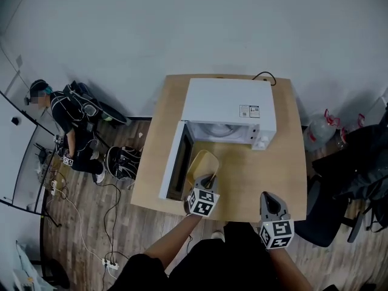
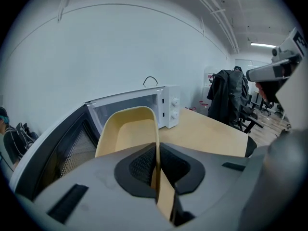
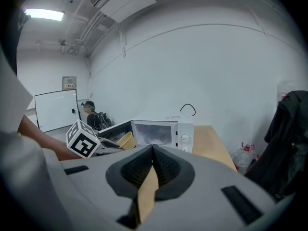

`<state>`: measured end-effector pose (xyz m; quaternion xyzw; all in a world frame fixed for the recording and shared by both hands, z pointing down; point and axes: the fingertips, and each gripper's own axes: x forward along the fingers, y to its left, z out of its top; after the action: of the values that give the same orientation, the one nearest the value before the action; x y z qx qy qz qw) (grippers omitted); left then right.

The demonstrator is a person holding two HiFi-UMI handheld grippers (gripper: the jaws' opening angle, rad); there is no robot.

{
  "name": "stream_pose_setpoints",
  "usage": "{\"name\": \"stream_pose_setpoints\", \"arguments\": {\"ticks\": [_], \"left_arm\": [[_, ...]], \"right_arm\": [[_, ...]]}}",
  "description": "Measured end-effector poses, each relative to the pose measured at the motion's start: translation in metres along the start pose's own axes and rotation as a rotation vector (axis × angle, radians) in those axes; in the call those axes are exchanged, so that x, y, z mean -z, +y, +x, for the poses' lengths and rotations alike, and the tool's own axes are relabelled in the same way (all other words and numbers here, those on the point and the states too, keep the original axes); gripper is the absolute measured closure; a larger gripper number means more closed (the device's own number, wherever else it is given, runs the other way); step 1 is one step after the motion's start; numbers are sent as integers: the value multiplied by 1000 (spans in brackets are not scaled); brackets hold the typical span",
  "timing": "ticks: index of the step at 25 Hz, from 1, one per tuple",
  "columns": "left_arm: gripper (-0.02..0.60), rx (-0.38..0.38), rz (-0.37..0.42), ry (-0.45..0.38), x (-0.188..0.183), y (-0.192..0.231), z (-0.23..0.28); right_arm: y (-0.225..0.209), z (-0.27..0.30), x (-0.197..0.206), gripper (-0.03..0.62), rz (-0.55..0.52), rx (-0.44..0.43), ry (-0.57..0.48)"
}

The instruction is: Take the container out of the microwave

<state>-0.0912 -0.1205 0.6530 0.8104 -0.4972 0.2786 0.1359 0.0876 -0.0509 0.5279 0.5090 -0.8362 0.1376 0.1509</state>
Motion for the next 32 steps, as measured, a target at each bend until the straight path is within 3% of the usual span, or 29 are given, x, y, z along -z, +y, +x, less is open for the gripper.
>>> {"name": "stream_pose_setpoints", "arguments": {"ticks": [6, 13, 19, 28, 32], "left_arm": [[560, 19, -33, -30, 8, -27, -35], [560, 7, -139, -107, 5, -42, -79], [560, 0, -162, -189, -16, -49, -122], [560, -11, -304, -335, -42, -51, -180], [560, -2, -299, -357, -47, -56, -193]], "right_arm": [[11, -16, 0, 534, -26, -20, -9], [30, -23, -5, 534, -51, -55, -23], [47, -26, -16, 534, -73, -98, -35], [64, -30, -31, 535, -110, -126, -64], [75, -32, -40, 534, -130, -126, -89]]}}
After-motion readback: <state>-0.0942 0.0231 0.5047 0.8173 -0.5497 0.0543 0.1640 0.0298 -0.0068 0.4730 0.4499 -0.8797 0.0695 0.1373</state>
